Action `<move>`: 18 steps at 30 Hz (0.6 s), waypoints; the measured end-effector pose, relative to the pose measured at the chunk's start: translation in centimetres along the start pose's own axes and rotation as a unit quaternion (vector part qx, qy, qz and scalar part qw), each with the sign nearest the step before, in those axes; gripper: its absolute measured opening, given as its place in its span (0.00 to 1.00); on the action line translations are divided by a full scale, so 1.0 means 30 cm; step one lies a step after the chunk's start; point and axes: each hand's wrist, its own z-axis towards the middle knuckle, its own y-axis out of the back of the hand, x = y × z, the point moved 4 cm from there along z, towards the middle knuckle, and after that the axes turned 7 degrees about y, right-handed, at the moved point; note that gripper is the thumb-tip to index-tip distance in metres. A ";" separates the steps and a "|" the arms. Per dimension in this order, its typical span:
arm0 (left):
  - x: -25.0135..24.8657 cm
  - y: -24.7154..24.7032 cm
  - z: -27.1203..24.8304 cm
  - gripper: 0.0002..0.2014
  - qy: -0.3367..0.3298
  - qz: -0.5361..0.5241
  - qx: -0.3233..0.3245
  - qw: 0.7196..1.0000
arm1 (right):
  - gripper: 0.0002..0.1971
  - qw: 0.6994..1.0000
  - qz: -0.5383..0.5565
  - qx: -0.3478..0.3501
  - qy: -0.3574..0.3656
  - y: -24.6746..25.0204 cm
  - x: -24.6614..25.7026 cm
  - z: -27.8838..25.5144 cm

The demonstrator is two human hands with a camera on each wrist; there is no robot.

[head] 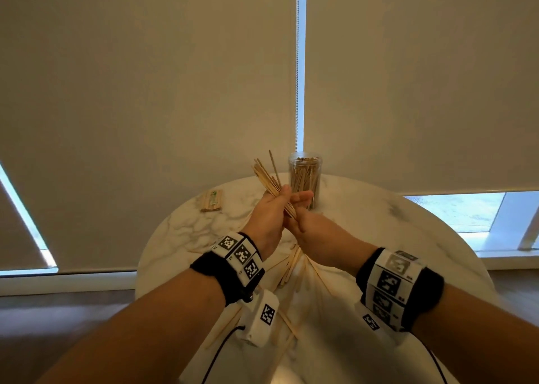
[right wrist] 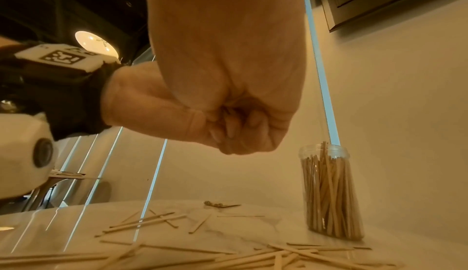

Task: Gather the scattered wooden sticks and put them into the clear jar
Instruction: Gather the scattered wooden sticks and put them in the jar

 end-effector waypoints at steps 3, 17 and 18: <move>0.004 0.009 -0.001 0.18 -0.002 0.017 -0.002 1.000 | 0.25 0.999 -0.012 -0.038 0.012 -0.011 -0.019 0.002; -0.142 0.125 0.049 0.25 0.010 -0.026 -0.098 0.995 | 0.14 0.993 -0.107 0.043 -0.028 0.020 -0.094 -0.053; -0.163 0.137 0.054 0.23 0.017 -0.019 -0.103 0.994 | 0.14 0.991 -0.123 0.052 -0.029 0.020 -0.097 -0.060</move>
